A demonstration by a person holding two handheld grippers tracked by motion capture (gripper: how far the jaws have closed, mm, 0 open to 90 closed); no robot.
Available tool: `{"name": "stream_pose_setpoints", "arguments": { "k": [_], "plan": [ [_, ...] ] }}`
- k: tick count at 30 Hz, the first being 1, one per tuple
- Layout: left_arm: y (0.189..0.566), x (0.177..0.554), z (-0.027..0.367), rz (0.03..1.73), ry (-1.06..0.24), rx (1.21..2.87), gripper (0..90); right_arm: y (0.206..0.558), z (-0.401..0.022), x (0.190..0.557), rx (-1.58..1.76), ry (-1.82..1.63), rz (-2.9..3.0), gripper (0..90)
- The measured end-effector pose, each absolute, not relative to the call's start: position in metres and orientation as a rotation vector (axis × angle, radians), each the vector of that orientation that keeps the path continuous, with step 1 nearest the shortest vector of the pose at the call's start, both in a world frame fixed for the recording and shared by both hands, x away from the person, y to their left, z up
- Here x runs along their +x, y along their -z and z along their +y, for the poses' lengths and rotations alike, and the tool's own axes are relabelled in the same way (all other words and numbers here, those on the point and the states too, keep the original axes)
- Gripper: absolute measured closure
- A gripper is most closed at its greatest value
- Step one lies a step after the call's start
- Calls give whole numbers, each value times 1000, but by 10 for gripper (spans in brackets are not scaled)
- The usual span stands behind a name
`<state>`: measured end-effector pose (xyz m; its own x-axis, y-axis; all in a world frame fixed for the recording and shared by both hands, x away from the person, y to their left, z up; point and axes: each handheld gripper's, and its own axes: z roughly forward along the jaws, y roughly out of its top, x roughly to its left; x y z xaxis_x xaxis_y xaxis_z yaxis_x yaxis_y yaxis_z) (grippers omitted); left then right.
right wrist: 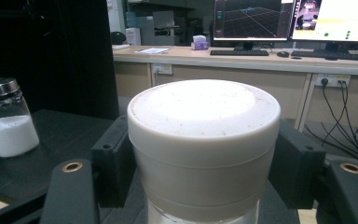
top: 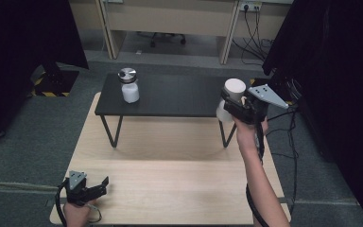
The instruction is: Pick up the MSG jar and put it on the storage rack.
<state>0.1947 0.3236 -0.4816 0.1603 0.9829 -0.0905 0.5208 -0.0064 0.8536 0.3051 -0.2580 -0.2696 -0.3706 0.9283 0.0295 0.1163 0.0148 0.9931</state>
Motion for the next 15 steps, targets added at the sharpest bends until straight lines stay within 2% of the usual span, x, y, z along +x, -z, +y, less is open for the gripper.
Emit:
{"name": "stream_pose_setpoints", "arguments": {
  "k": [15],
  "plan": [
    [481,195,323,1463,-737,1644,0,272,-255,330,1116,-1431,1545,335]
  ]
}}
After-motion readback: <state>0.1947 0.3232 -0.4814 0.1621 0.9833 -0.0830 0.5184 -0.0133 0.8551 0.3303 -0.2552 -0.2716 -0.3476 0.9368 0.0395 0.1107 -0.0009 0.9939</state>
